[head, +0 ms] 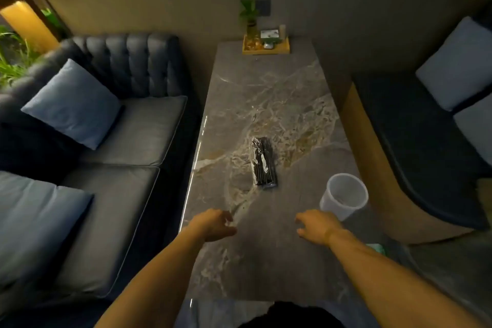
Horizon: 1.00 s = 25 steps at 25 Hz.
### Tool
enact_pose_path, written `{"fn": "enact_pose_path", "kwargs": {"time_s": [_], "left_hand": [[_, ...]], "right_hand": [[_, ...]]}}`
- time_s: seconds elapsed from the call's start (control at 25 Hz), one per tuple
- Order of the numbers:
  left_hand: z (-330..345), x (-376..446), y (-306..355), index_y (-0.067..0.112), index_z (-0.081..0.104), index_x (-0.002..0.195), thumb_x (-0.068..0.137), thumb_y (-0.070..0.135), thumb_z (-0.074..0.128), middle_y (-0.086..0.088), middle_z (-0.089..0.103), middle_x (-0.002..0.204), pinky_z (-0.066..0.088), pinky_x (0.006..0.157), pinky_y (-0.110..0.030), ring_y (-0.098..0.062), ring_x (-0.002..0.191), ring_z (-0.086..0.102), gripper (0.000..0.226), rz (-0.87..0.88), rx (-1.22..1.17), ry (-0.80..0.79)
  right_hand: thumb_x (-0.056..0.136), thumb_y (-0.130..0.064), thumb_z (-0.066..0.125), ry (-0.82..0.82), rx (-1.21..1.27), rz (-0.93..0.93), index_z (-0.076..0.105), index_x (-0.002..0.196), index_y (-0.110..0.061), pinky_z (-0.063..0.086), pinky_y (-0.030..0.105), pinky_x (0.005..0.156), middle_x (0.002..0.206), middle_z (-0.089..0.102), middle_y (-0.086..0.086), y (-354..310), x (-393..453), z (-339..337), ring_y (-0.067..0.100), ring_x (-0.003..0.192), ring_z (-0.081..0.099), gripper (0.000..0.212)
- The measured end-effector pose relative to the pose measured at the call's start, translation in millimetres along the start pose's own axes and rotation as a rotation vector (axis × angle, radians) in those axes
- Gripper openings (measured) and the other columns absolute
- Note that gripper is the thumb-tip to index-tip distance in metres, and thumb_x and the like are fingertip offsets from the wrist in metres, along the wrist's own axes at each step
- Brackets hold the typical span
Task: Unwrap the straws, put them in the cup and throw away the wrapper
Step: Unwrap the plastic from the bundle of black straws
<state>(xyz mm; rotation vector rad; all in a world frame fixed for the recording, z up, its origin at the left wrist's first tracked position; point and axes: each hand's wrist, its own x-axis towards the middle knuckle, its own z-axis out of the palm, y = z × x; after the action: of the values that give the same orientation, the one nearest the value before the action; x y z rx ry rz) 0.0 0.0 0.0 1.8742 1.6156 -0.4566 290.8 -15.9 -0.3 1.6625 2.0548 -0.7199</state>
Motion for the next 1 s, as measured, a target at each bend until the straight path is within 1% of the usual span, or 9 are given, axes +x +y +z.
{"fn": "enact_pose_path", "kwargs": {"time_s": [0.2,0.36,0.48,0.6,0.68,0.84,0.92,1.0], "left_hand": [[-10,36,21,0.031,0.051,0.132,0.081,0.056,0.059,0.001,0.058,0.131,0.049,0.090,-0.038,-0.022,0.114,0.058,0.058,0.000,0.014,0.040],[-11,60,26,0.034,0.040,0.138,0.079,0.052,0.062,0.001,0.048,0.140,0.048,0.095,-0.043,-0.026,0.121,0.054,0.065,0.007,0.041,0.047],[-14,79,28,0.036,0.033,0.142,0.077,0.049,0.064,0.001,0.042,0.145,0.048,0.097,-0.045,-0.026,0.126,0.051,0.073,0.022,0.035,0.073],[-16,108,28,0.037,0.026,0.144,0.074,0.048,0.067,-0.001,0.043,0.143,0.044,0.100,-0.047,-0.029,0.126,0.050,0.082,0.043,-0.001,0.065],[-16,126,29,0.037,0.018,0.147,0.075,0.050,0.066,-0.003,0.044,0.141,0.043,0.099,-0.049,-0.031,0.126,0.050,0.088,0.052,-0.010,0.080],[-14,151,31,0.040,0.004,0.149,0.085,0.053,0.050,-0.004,0.045,0.138,0.043,0.096,-0.050,-0.033,0.123,0.050,0.080,0.083,-0.047,0.159],[-15,162,30,0.041,0.000,0.149,0.084,0.052,0.051,-0.004,0.046,0.137,0.043,0.095,-0.050,-0.034,0.121,0.051,0.083,0.107,-0.026,0.177],[-17,173,30,0.040,0.001,0.149,0.083,0.054,0.053,-0.005,0.047,0.135,0.043,0.095,-0.049,-0.034,0.119,0.052,0.085,0.127,-0.008,0.182]], "right_hand": [[0.093,-0.038,0.047,0.087,0.011,-0.059,0.037,0.141,-0.026,0.046,0.044,0.095,0.137,0.053,0.009,6,38,-10,0.033,0.121,0.054,0.051],[0.093,-0.037,0.050,0.092,0.021,-0.040,0.022,0.148,-0.030,0.040,0.048,0.101,0.140,0.048,0.007,3,63,-7,0.033,0.125,0.050,0.062],[0.091,-0.036,0.054,0.091,0.052,-0.013,0.014,0.149,-0.034,0.037,0.051,0.103,0.141,0.045,0.007,1,81,-10,0.034,0.126,0.047,0.070],[0.089,-0.038,0.057,0.092,0.088,0.038,0.009,0.150,-0.036,0.038,0.053,0.102,0.140,0.045,0.008,5,107,-14,0.034,0.125,0.047,0.077],[0.088,-0.039,0.059,0.102,0.075,0.057,0.007,0.149,-0.037,0.039,0.052,0.101,0.142,0.044,0.007,6,123,-16,0.034,0.125,0.047,0.081],[0.085,-0.040,0.062,0.139,0.106,0.063,0.004,0.149,-0.040,0.038,0.052,0.101,0.145,0.039,0.005,1,149,-20,0.032,0.126,0.045,0.086],[0.084,-0.039,0.064,0.158,0.088,0.050,0.003,0.148,-0.041,0.039,0.051,0.100,0.146,0.037,0.004,-2,159,-20,0.032,0.126,0.044,0.089],[0.084,-0.035,0.065,0.160,0.082,0.036,0.002,0.149,-0.042,0.041,0.050,0.099,0.143,0.039,0.006,-3,168,-20,0.032,0.124,0.046,0.090]]}}
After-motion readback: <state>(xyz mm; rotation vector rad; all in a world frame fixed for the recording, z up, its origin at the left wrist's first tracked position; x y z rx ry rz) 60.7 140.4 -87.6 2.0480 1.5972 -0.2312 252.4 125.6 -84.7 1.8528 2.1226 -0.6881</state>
